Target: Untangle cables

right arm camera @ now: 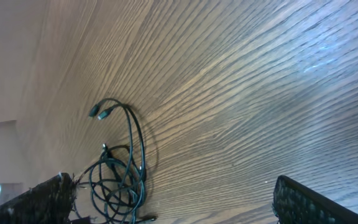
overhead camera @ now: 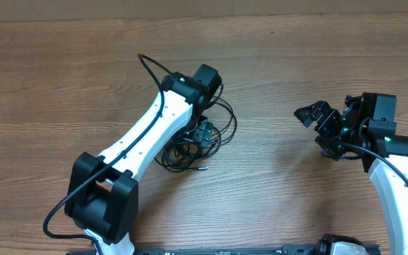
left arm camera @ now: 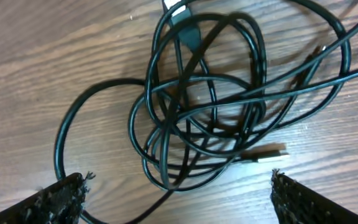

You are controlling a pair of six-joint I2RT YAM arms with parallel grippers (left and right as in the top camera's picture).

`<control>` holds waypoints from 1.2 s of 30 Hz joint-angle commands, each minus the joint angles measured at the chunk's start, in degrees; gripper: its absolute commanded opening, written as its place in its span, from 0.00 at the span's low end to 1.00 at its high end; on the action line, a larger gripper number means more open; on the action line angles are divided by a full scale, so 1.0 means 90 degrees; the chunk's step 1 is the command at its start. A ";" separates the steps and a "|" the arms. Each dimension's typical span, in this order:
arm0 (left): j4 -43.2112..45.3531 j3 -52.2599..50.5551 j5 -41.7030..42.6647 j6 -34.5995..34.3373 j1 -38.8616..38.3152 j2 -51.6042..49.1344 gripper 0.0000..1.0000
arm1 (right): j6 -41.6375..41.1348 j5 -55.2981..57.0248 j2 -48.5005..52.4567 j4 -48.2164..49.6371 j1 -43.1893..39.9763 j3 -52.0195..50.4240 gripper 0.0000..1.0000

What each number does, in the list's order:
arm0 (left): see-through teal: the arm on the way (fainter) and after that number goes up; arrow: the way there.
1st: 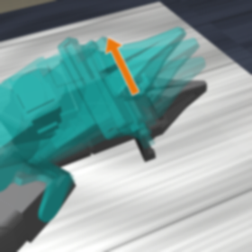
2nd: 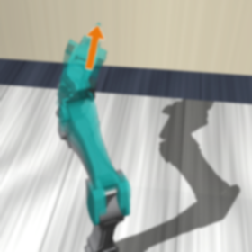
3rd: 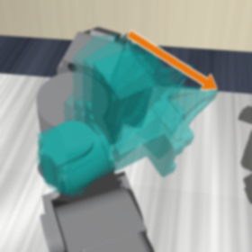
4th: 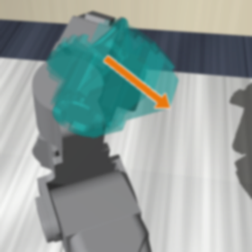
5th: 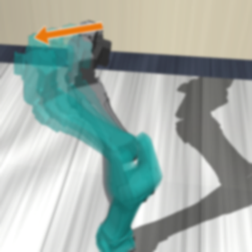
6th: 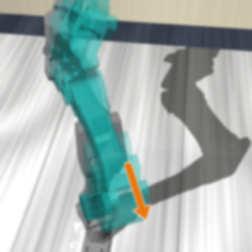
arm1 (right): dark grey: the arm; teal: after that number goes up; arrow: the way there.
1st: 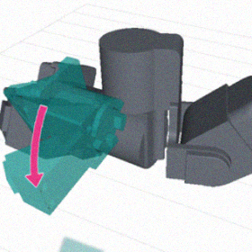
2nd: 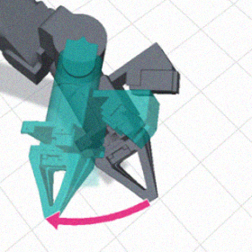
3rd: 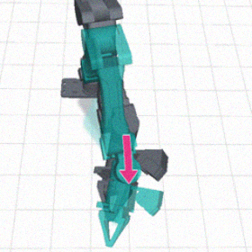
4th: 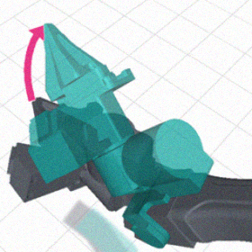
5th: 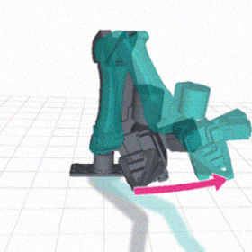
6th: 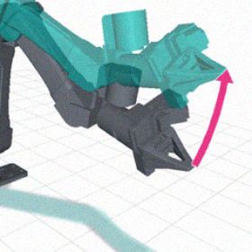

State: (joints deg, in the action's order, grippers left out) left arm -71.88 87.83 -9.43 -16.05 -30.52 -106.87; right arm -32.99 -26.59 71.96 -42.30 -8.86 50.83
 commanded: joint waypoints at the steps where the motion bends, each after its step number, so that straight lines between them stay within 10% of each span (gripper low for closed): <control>1: -0.0036 0.0022 0.0585 0.0029 0.0177 -0.0066 0.95 | 0.0253 0.0124 0.0019 -0.0007 0.0019 0.0015 1.00; 13: 0.0816 -0.0789 0.1234 0.0219 0.0809 -0.0041 0.93 | 0.0869 0.0410 0.0019 -0.0148 0.0019 0.0015 1.00; 36: 0.1639 -0.0928 0.2329 0.3223 0.1868 0.0726 1.00 | 0.0865 0.0457 0.0022 -0.0017 0.0019 0.0015 1.00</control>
State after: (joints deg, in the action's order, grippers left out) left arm -56.97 80.73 7.92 7.79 -14.63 -100.49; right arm -25.65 -23.09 71.96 -42.87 -8.86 50.83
